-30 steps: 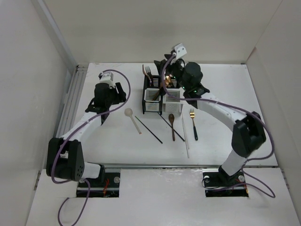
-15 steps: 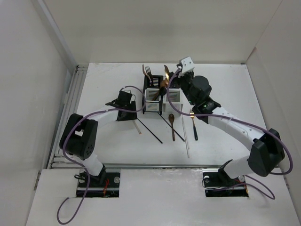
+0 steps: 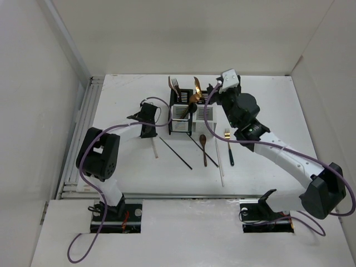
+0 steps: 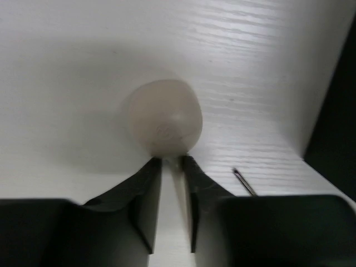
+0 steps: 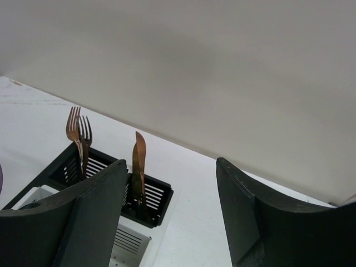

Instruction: Sort the eating utensils into containers

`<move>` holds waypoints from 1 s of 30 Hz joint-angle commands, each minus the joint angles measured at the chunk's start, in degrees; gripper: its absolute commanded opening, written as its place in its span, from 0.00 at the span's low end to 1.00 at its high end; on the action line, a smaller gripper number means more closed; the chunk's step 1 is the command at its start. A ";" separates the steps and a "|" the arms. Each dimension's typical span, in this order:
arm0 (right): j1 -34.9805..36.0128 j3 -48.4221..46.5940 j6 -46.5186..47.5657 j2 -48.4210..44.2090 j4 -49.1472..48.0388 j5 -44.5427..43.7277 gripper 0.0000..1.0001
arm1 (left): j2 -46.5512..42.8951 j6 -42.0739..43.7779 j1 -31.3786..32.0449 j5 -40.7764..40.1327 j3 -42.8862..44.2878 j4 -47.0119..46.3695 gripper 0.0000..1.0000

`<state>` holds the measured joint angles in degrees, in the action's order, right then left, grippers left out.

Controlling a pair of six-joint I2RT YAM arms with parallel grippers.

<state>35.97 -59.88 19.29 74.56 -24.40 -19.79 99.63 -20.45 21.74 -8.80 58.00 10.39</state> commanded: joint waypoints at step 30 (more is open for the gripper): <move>-1.34 -2.17 8.22 -2.06 -1.70 -2.27 0.70 | 8.82 18.43 -7.23 4.92 10.03 0.50 0.42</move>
<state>34.92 -60.16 26.13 74.89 -24.25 -20.86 107.48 -2.96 14.90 -4.73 67.09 7.16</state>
